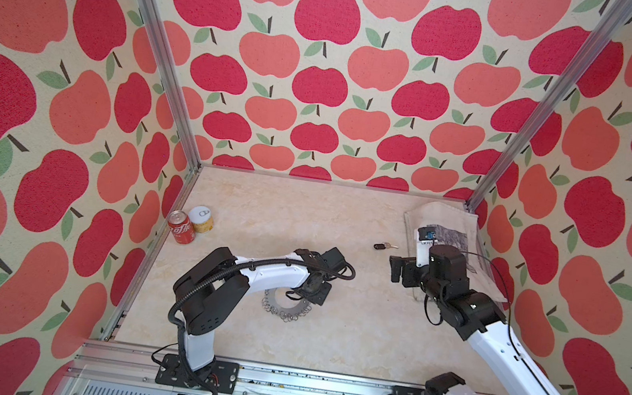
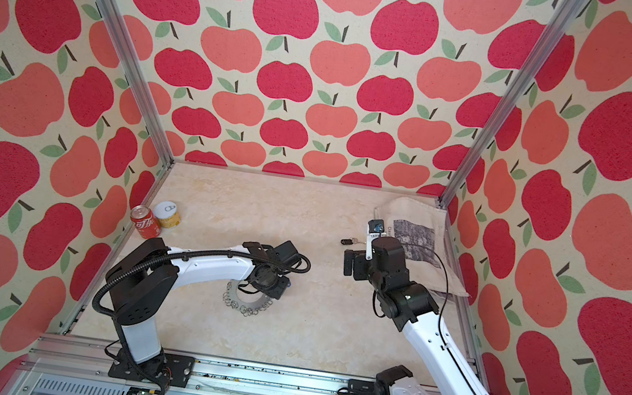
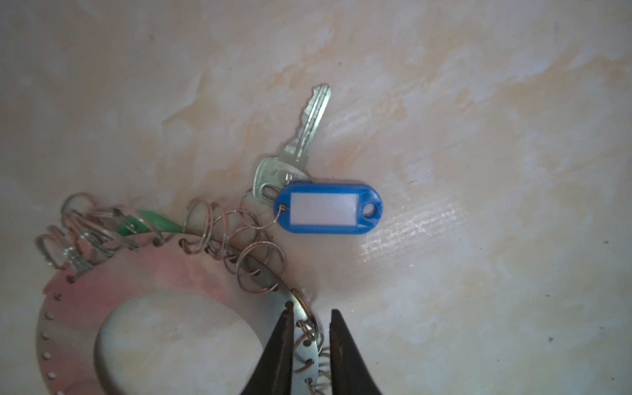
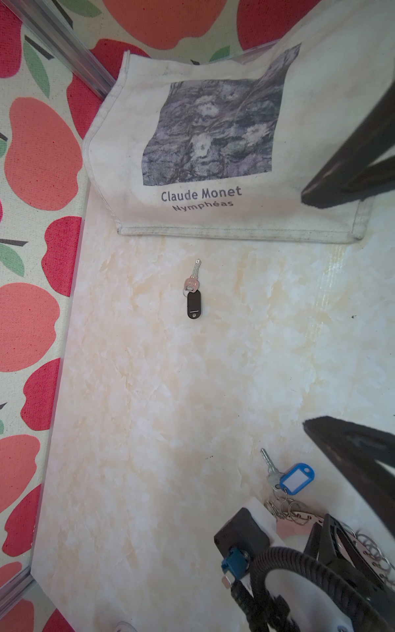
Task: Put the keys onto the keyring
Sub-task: 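Lower the left gripper and grasp the ring plate's edge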
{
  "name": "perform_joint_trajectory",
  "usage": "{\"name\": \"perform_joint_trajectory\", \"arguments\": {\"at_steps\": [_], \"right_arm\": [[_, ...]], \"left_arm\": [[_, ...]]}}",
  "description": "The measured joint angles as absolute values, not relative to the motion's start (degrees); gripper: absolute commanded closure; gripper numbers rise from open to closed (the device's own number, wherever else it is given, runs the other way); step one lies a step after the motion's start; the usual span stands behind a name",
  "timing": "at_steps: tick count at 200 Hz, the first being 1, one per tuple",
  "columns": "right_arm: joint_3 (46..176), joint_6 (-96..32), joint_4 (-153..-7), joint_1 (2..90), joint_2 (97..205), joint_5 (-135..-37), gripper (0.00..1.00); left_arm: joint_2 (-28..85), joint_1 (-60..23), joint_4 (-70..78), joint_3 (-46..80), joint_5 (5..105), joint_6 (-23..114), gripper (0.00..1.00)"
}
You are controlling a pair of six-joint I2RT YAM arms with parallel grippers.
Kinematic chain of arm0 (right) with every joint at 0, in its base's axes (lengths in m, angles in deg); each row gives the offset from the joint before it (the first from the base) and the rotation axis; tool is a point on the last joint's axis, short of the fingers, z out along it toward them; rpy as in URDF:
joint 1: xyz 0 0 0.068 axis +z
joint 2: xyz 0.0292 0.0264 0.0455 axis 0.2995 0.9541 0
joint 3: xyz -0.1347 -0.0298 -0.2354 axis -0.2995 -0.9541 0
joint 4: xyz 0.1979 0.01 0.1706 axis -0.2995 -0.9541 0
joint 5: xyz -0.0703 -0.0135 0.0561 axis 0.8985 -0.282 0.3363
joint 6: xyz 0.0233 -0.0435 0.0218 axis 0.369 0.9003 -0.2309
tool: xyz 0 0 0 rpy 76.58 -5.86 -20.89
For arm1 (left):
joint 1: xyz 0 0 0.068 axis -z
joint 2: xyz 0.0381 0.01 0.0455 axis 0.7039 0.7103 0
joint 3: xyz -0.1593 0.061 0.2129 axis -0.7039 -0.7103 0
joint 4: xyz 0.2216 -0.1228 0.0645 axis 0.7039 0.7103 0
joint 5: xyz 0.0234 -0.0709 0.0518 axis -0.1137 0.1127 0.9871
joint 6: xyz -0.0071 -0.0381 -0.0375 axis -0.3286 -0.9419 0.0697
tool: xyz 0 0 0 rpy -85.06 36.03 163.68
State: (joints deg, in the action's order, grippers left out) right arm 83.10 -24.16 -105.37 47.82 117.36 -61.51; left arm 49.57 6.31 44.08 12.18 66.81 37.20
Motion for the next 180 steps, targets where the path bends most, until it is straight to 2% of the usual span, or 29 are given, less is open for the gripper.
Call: {"name": "perform_joint_trajectory", "arguments": {"at_steps": [69,85,121,180], "right_arm": [[83.0,-24.2,-105.0,47.8,117.2,-61.5,0.01],[82.9,-24.2,-105.0,47.8,116.8,-61.5,0.01],[82.6,-24.2,-105.0,47.8,116.0,-61.4,0.01],[81.4,-24.1,-103.4,47.8,115.9,-62.2,0.01]], "left_arm": [[49.6,6.3,45.1,12.2,66.8,37.2,0.82],[49.7,6.3,45.2,12.2,66.8,37.2,0.85],[50.0,6.3,45.3,12.2,66.9,37.1,1.0],[49.7,6.5,45.8,12.3,68.0,38.0,1.0]]}}
